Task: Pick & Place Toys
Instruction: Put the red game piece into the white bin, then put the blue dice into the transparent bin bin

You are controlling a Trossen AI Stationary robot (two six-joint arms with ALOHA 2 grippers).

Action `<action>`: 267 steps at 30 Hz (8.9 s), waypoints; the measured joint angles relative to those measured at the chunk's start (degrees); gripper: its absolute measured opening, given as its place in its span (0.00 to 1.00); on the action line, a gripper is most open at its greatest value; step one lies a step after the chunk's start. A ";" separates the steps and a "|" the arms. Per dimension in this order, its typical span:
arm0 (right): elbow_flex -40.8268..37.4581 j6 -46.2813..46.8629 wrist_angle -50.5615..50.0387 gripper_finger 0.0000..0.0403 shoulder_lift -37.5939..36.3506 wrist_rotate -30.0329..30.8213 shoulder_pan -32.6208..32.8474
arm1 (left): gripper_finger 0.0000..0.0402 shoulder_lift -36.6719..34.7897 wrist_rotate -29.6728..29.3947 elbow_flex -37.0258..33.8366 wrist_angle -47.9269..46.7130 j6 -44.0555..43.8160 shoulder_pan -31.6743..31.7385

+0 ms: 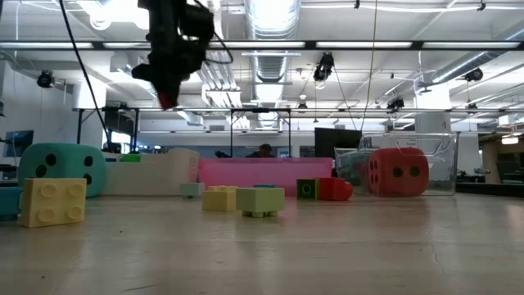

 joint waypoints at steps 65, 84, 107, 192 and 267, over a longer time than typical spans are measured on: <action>-25.26 -11.27 37.28 0.92 -15.64 -24.07 -10.74 | 0.23 2.30 -5.56 -24.87 22.33 -17.42 -1.30; -25.18 -11.78 37.27 0.92 -15.64 -24.06 -10.78 | 0.34 2.30 -5.21 -25.97 23.46 -18.29 -1.32; -25.18 -11.89 37.23 0.92 -15.57 -24.04 -10.78 | 0.82 2.19 -3.31 -17.00 12.04 -15.06 -1.62; -25.17 -11.89 37.24 0.92 -15.51 -24.13 -10.78 | 0.83 -14.74 -2.67 -36.01 5.06 -48.79 -24.48; -25.16 -11.91 38.07 0.92 -15.51 -24.17 -10.78 | 0.33 -16.19 -3.94 -31.49 -0.45 -42.27 -28.05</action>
